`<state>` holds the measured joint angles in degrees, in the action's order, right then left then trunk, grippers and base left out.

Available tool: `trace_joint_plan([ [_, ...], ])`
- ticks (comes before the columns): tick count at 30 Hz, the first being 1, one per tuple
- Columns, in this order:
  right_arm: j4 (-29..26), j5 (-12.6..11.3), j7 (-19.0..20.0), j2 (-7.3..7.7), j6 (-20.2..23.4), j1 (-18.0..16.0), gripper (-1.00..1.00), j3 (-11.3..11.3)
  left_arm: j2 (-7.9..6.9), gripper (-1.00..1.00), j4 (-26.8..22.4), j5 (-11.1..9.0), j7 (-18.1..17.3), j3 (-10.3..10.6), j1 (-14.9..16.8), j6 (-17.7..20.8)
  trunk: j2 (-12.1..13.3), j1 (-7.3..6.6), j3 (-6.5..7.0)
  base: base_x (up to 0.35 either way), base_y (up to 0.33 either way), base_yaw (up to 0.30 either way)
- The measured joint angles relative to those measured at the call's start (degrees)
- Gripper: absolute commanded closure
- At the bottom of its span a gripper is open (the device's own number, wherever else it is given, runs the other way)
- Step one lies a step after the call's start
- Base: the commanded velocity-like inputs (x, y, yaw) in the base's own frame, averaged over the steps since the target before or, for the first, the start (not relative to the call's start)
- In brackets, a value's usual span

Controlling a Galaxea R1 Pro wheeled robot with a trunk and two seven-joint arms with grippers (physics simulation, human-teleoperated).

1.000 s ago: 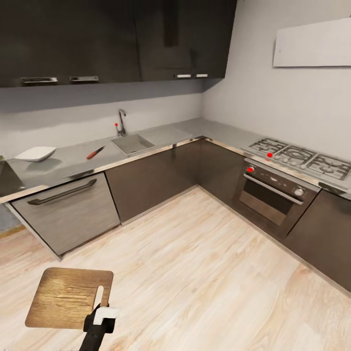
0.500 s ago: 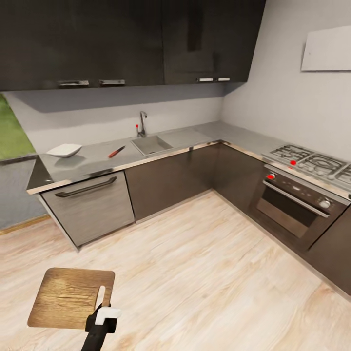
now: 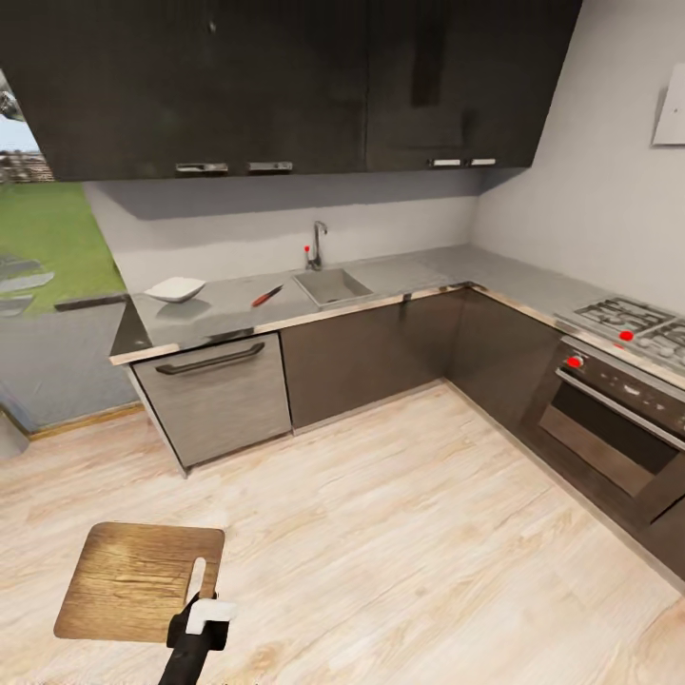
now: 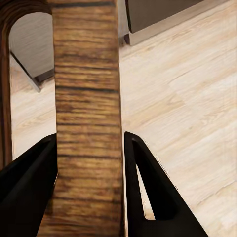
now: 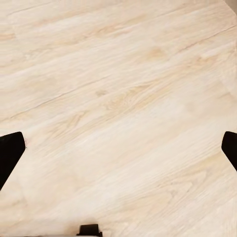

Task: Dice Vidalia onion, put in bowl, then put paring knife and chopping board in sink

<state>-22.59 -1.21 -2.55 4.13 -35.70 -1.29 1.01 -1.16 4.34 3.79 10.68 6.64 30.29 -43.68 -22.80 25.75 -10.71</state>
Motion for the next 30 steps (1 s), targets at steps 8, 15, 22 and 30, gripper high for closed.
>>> trace_joint_plan([
  [8,0.01,0.00,0.00,0.00,-0.02,0.00,-1.00,0.00,0.09,1.00,0.00,0.01,0.00,-0.06,0.00,0.00,0.00,0.00,0.40,0.000,-0.008,0.253],
  [15,0.00,0.01,0.01,-0.11,-0.09,0.00,-1.00,-0.06,0.09,1.00,0.00,-0.12,0.00,-0.16,-0.01,1.24,0.00,-0.01,0.72,0.036,-0.103,0.261],
  [22,0.00,0.00,0.01,-0.18,-0.09,0.00,-1.00,-0.07,0.09,1.00,-0.01,-0.08,0.00,-0.02,-0.01,1.50,0.00,-0.01,1.01,0.079,-0.170,0.266],
  [30,0.16,0.01,0.02,-0.21,0.00,-0.02,-1.00,-0.08,0.09,1.00,-0.02,-0.07,0.00,0.00,-0.01,1.51,0.00,-0.01,1.33,0.085,-0.239,0.266],
])
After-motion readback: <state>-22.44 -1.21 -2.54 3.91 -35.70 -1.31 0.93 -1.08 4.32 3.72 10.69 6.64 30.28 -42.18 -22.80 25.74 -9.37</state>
